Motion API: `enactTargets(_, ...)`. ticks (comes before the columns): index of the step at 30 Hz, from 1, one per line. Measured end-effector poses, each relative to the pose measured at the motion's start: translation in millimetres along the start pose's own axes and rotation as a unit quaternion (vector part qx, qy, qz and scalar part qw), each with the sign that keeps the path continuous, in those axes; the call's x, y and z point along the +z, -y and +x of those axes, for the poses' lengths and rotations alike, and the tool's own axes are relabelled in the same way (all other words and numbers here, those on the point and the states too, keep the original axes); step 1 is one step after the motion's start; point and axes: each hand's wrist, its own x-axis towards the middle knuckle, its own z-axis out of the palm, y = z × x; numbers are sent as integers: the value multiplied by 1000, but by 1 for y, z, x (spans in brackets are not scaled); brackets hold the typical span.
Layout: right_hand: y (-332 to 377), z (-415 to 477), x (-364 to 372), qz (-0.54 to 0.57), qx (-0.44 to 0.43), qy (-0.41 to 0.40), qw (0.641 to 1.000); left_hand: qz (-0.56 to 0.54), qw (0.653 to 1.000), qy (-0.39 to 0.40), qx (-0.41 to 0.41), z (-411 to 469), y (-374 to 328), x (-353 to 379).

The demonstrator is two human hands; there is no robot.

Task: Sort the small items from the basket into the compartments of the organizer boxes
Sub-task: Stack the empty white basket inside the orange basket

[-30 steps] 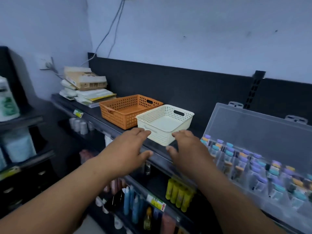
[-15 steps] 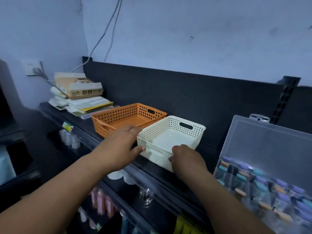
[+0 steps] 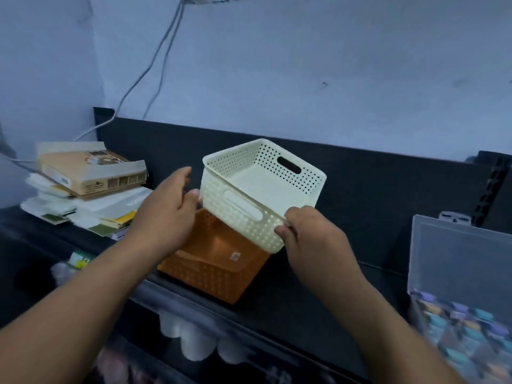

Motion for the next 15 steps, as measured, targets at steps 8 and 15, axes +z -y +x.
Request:
enactTargets(8,52,18,67,-27,44,140,989,2,994,109,-6,10,83,-16)
enactTargets(15,58,10,83,-77,103,224,966,69,975,213,15,1,118,4)
